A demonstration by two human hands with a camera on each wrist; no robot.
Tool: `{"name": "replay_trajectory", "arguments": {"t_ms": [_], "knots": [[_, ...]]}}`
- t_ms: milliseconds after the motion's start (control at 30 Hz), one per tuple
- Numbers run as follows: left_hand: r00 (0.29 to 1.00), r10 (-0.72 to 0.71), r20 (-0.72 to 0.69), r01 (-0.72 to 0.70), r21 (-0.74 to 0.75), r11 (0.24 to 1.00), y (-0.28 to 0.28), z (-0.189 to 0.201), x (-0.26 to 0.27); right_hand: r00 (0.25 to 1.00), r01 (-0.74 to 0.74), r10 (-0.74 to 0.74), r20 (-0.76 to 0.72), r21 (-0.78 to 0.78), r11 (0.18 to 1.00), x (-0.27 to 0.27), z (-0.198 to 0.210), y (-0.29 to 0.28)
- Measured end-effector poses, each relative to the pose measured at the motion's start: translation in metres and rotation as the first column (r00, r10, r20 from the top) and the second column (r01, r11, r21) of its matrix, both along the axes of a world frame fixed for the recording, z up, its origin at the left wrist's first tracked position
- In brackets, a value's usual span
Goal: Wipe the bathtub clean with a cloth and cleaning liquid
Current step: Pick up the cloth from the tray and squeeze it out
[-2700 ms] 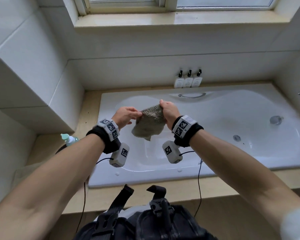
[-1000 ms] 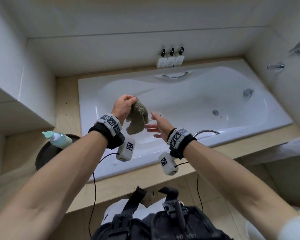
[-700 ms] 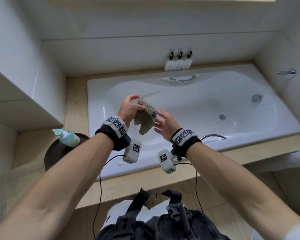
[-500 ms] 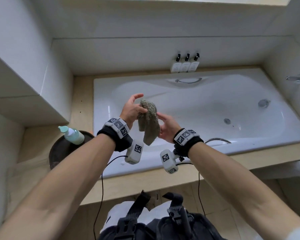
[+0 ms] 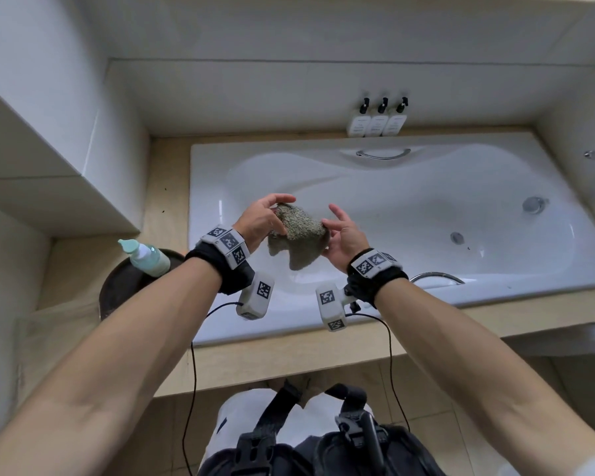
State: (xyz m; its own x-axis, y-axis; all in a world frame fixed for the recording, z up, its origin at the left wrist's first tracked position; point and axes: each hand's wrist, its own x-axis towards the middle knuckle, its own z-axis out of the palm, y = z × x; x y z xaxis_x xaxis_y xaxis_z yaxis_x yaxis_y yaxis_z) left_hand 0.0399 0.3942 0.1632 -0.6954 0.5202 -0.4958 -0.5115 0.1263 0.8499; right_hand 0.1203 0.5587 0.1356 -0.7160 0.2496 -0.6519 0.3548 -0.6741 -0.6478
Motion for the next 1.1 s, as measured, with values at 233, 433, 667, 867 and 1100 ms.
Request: {"name": "replay_trajectory", "arguments": {"t_ms": [233, 433, 667, 867, 1100], "knots": [[0.990, -0.037, -0.139, 0.000, -0.260, 0.966, 0.035, -0.015, 0.004, 0.999, -0.045, 0.044, 0.024, 0.089, 0.995, 0.005, -0.006, 0.039], [0.976, -0.063, -0.209, -0.006, -0.313, 0.950, 0.096, -0.020, 0.015, 0.903, -0.429, 0.414, 0.113, 0.240, 0.871, 0.023, -0.017, 0.109], [0.980, -0.051, -0.194, -0.040, -0.436, 0.899, 0.191, -0.033, 0.039, 0.696, -0.705, 0.705, 0.138, 0.317, 0.634, 0.038, -0.032, 0.199], [0.988, 0.019, -0.155, -0.085, -0.429, 0.899, 0.261, -0.054, 0.070, 0.692, -0.695, 0.700, 0.177, 0.426, 0.579, 0.050, -0.042, 0.265], [0.979, 0.124, -0.161, -0.180, -0.400, 0.899, 0.307, -0.067, 0.084, 0.681, -0.718, 0.718, 0.142, 0.325, 0.616, 0.058, -0.051, 0.310]]}}
